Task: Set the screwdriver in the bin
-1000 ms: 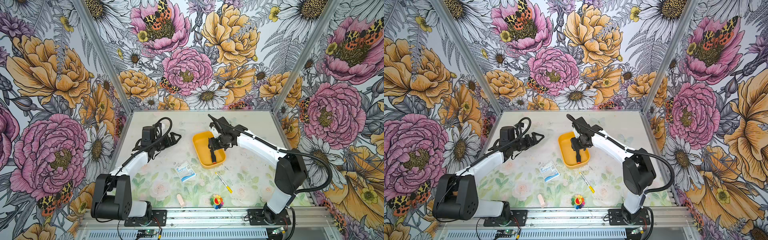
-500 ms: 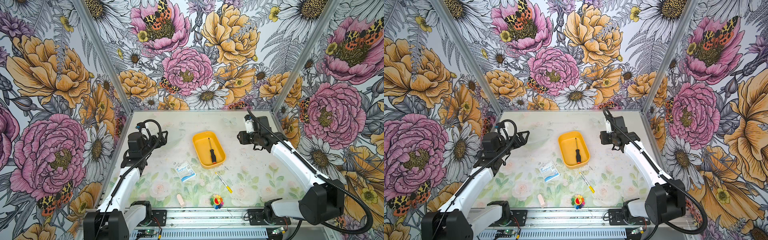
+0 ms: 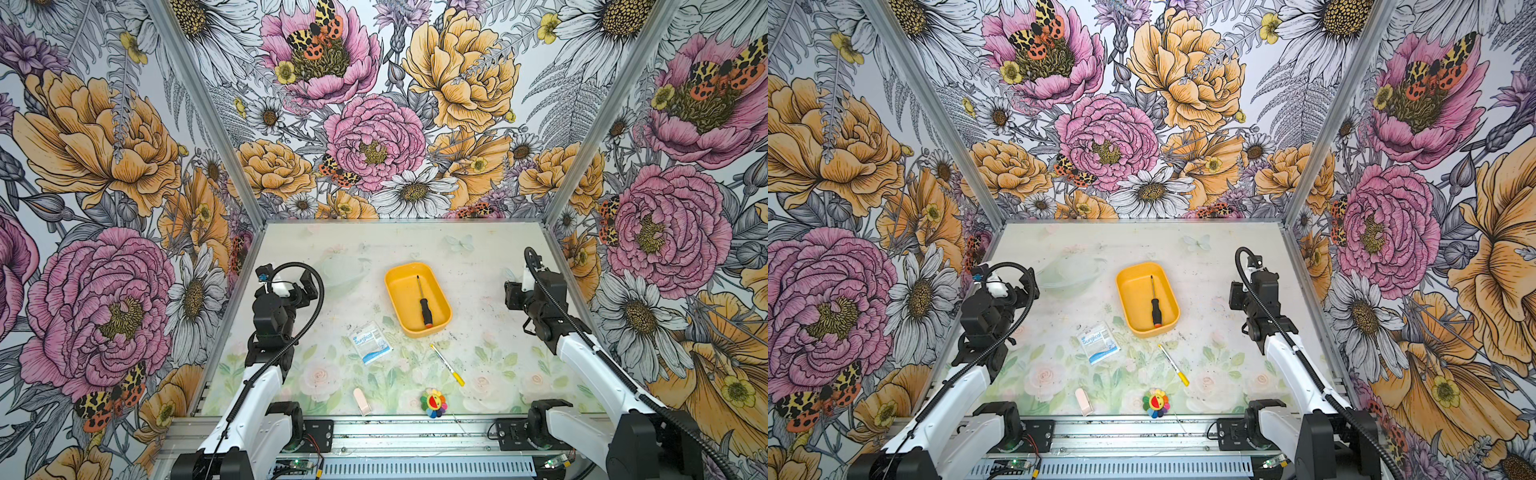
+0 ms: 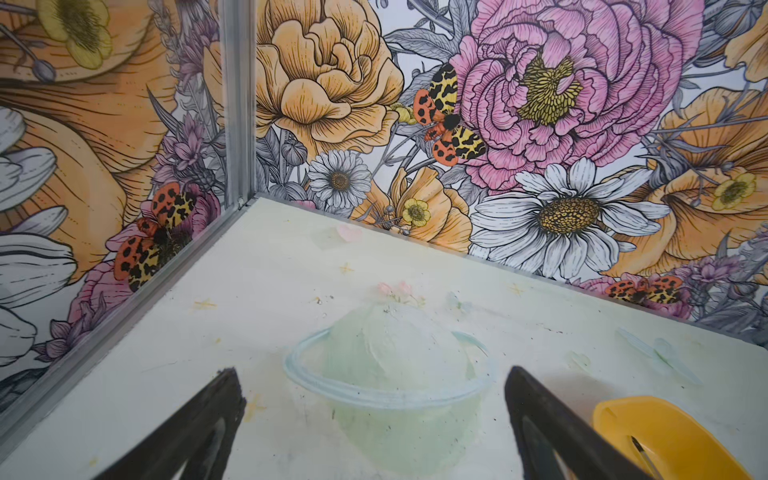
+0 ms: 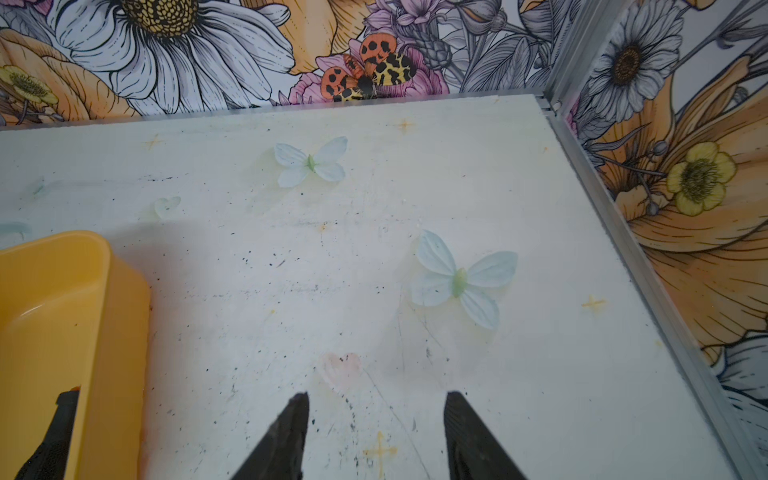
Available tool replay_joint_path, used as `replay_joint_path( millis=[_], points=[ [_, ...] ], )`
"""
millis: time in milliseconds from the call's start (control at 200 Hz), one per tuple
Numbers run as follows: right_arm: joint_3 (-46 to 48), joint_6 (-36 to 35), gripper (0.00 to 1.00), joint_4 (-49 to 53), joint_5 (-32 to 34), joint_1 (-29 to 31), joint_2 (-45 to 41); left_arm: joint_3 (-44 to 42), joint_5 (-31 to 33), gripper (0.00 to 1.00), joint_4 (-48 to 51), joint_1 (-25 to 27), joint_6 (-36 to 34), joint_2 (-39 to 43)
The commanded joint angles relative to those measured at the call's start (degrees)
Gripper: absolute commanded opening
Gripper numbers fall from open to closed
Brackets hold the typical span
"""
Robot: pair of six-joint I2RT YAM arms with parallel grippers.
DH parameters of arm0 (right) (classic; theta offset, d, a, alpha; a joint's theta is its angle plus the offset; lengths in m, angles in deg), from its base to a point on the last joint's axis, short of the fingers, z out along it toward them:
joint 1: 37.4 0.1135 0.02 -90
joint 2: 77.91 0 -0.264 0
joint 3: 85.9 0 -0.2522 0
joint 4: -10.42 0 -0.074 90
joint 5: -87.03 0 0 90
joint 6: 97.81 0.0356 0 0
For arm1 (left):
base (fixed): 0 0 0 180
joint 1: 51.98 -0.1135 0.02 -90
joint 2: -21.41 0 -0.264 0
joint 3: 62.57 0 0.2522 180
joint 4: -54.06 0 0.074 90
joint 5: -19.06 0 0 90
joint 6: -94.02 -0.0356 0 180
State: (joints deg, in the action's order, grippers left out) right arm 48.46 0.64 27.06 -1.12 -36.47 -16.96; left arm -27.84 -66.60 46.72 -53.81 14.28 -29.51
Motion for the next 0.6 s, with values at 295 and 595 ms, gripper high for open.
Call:
replay_joint_path(
  millis=[295,595],
  points=[
    [16.1,-0.4,0.54,-37.1,10.0,-2.7,0.6,-5.8,0.9,0.99,-20.6,-2.0,-9.5,-9.1],
    [17.6,-0.9,0.54,-47.1,11.3,-3.1,8.3,-4.7,-2.8,0.99,-26.1,-3.3,-7.5,-18.1]
  ],
)
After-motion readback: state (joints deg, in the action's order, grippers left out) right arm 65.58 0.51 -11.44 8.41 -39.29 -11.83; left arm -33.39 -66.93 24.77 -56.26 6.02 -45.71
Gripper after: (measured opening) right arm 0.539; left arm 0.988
